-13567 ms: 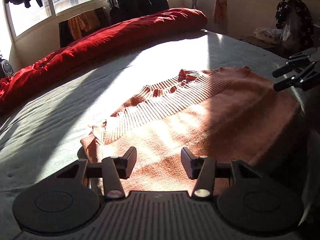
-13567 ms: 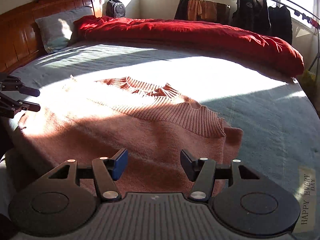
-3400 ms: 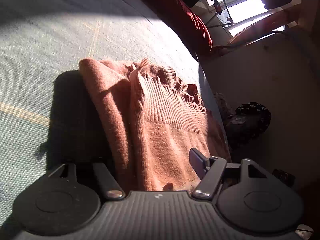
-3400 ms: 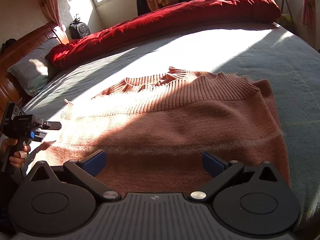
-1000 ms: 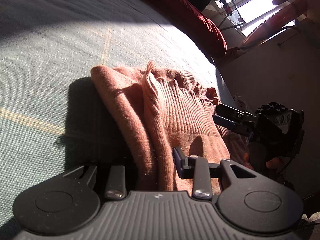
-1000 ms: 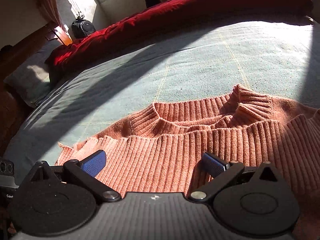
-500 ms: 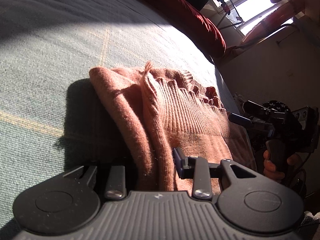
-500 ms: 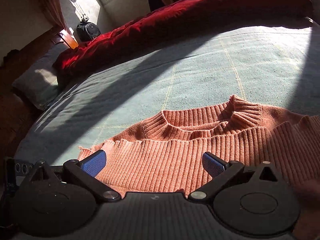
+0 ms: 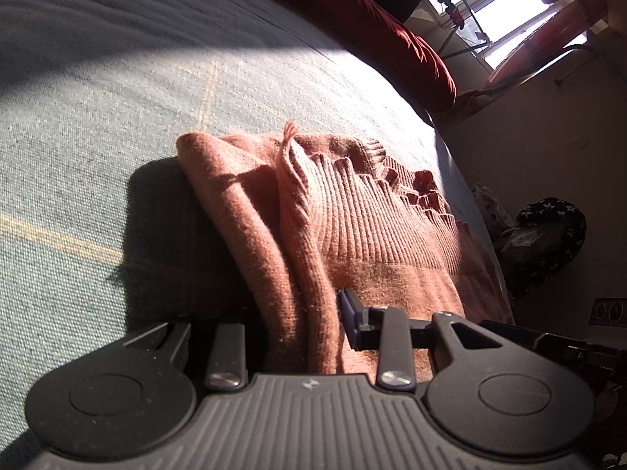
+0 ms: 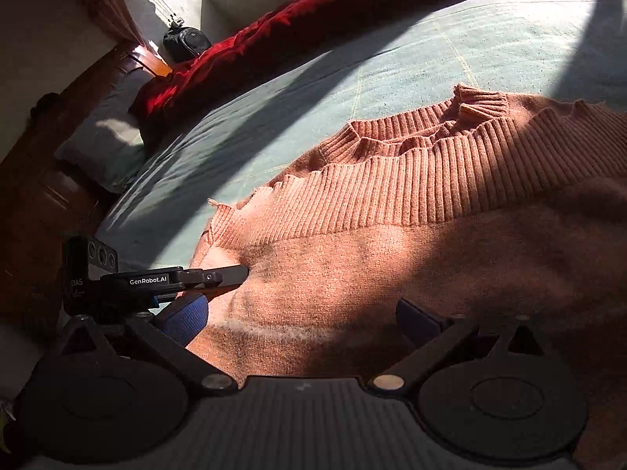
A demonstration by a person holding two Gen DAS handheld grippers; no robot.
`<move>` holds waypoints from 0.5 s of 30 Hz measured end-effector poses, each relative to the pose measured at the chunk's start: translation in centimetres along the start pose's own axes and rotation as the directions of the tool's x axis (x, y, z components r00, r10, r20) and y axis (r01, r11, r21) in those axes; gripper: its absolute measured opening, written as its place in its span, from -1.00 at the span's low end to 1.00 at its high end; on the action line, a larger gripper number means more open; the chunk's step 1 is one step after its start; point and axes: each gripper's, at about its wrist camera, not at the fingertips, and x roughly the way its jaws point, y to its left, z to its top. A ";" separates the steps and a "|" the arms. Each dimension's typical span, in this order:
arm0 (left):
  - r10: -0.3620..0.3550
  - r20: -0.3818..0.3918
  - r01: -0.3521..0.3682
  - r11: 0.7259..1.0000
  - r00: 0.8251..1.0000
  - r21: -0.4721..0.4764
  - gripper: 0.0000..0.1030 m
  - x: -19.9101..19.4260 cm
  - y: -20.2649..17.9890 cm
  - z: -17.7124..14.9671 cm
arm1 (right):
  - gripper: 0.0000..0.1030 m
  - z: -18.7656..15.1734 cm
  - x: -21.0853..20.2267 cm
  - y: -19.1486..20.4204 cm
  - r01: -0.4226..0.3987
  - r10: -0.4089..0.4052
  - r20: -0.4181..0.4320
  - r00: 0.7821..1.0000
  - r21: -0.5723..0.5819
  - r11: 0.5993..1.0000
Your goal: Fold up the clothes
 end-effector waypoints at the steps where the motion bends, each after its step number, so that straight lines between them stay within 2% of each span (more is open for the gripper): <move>1: 0.002 0.001 -0.002 1.000 1.000 -0.001 -0.35 0.1 0.0 0.0 | 1.00 -0.3 1.0 -0.4 0.009 -0.009 -0.022 1.000 0.001 1.000; 3: 0.007 0.003 -0.007 1.000 1.000 0.002 -0.35 0.1 -0.2 0.0 | 1.00 -0.9 1.6 -0.8 0.012 -0.012 -0.009 1.000 0.003 1.000; 6: 0.013 0.002 -0.013 1.000 1.000 0.004 -0.35 0.5 -0.5 0.1 | 1.00 -0.6 0.2 0.3 0.027 -0.027 0.004 1.000 -0.018 0.999; 9: 0.011 0.001 -0.011 1.000 1.000 0.001 -0.35 0.6 -0.5 0.1 | 1.00 0.0 -1.2 0.7 0.052 -0.049 0.077 0.996 -0.039 0.998; 15: 0.005 0.005 -0.006 1.000 1.000 0.007 -0.35 0.6 -0.4 0.0 | 1.00 -0.4 0.9 0.0 0.091 -0.088 0.052 0.995 -0.065 0.994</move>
